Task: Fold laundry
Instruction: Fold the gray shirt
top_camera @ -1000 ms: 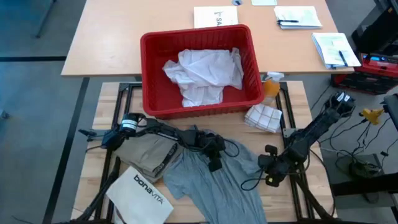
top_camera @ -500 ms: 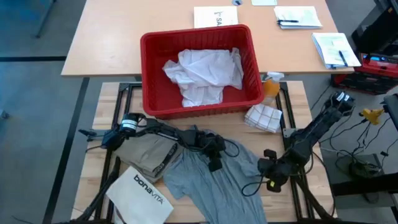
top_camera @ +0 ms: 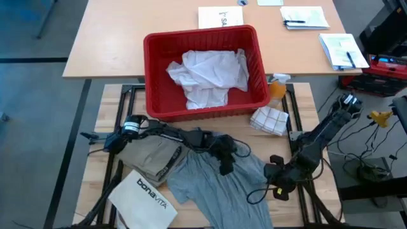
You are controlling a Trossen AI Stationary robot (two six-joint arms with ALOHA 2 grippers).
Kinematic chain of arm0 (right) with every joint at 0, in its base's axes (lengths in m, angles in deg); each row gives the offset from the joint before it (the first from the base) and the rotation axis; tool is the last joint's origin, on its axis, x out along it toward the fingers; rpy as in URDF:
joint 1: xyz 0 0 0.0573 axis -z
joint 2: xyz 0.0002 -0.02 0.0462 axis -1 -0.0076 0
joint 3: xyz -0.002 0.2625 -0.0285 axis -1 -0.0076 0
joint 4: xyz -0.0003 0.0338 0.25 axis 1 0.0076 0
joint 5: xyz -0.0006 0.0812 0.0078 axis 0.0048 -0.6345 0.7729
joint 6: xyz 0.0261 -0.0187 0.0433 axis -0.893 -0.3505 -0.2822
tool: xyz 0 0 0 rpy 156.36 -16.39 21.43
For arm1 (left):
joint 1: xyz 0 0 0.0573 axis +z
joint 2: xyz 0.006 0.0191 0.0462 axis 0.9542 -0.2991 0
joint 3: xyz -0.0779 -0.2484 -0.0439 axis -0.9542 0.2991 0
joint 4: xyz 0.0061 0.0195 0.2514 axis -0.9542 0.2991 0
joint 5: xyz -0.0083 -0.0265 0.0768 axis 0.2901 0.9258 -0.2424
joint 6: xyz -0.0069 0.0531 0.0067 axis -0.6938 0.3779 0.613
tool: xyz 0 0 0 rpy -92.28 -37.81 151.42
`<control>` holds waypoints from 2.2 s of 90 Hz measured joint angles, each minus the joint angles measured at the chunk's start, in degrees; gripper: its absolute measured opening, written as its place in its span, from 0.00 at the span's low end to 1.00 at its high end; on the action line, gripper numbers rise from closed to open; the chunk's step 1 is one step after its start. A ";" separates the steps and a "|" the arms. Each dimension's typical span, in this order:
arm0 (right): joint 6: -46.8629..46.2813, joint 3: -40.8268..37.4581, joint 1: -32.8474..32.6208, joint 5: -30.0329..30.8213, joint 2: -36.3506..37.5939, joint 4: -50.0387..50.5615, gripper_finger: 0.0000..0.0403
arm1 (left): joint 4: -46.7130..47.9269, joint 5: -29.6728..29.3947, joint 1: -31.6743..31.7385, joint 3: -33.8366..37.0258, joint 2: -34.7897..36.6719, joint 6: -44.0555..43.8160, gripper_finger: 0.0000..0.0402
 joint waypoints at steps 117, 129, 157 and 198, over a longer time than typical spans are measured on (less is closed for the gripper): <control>10.23 12.78 7.77 3.57 0.37 15.87 0.00 | -14.83 -4.79 -4.64 -6.32 -1.11 10.02 0.57; 10.34 12.78 10.07 3.12 0.37 15.65 0.00 | -14.60 -5.12 -4.72 -6.31 -1.11 11.80 0.51; 14.84 12.78 14.32 3.80 0.37 10.37 0.00 | -15.17 -5.97 -4.35 -6.12 -1.14 11.53 0.37; 19.40 13.54 17.64 6.02 1.07 7.79 0.00 | -12.76 -8.18 -4.09 -6.08 -2.08 12.15 0.45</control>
